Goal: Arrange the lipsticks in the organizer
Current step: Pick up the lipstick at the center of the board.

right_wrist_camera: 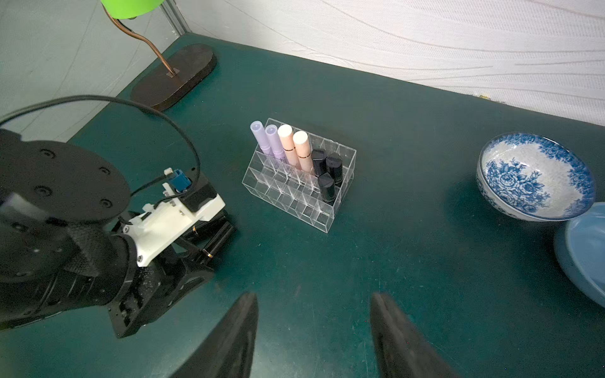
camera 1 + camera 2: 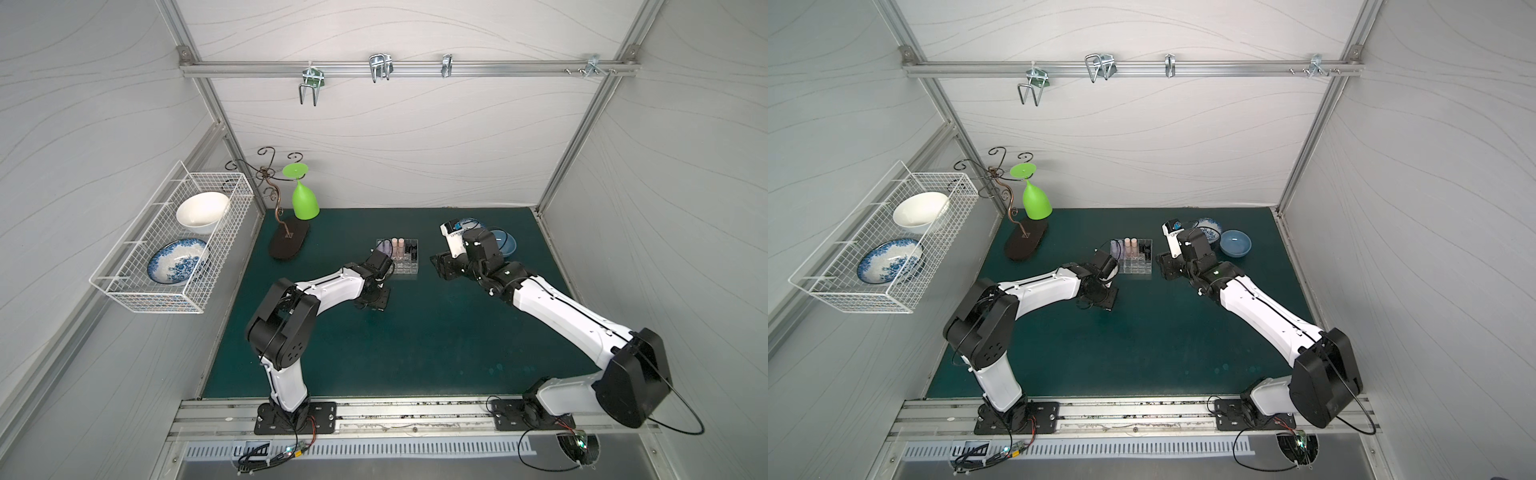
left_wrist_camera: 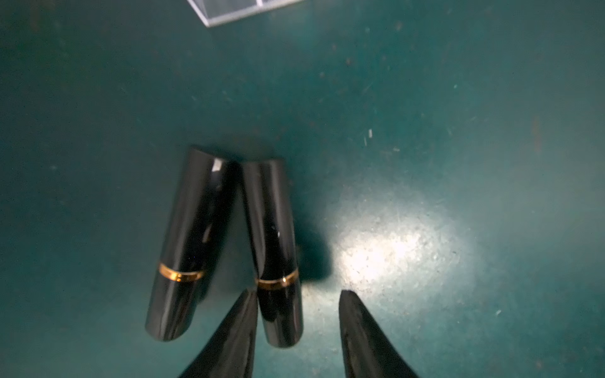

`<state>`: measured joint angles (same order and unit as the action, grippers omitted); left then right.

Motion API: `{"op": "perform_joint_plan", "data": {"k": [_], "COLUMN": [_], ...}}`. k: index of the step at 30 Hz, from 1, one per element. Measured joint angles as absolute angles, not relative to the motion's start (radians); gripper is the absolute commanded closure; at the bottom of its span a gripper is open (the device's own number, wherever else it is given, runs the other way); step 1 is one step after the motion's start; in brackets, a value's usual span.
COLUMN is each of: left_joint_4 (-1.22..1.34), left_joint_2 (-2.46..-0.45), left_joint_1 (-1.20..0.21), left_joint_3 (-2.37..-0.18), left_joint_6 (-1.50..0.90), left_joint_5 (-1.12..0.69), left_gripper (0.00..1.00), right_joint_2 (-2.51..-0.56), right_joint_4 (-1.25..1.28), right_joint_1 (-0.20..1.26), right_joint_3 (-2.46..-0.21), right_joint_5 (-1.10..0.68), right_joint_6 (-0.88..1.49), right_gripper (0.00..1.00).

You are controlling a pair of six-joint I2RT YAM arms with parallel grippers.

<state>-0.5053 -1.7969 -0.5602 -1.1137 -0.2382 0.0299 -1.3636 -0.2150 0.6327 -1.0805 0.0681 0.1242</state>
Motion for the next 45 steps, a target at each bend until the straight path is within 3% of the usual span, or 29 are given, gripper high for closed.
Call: {"op": "perform_joint_plan", "data": {"k": [10, 24, 31, 34, 41, 45], "left_joint_4": [-0.535, -0.546, -0.563, -0.564, -0.533, -0.503], "left_joint_2": [-1.861, -1.906, -1.788, -1.655, -1.422, -1.357], "left_joint_1": [-0.586, -0.606, -0.64, -0.645, -0.644, -0.645], "left_joint_3": [-1.165, -1.234, -1.192, -1.161, -1.14, -1.118], "left_joint_6": [-0.237, -0.219, -0.218, -0.217, -0.21, -0.21], "left_joint_5": [0.023, 0.039, 0.022, -0.025, -0.219, -0.344], "left_gripper": [0.55, 0.78, 0.8, 0.81, 0.81, 0.81], "right_joint_2": [-1.358, -1.328, -1.29, -1.265, -1.264, -1.316], "right_joint_4": [-0.218, -0.229, -0.292, -0.333, -0.387, -0.366], "right_joint_1": [0.633, 0.63, 0.612, 0.571, 0.366, 0.337], "right_joint_3": [-1.081, -1.081, -1.1, -1.104, -1.106, -1.11], "right_joint_5": [0.065, 0.043, -0.017, -0.095, -0.48, -0.715], "right_joint_6": [0.124, 0.126, 0.146, 0.169, 0.27, 0.328], "right_gripper": [0.43, 0.44, 0.44, 0.39, 0.15, 0.14]}}
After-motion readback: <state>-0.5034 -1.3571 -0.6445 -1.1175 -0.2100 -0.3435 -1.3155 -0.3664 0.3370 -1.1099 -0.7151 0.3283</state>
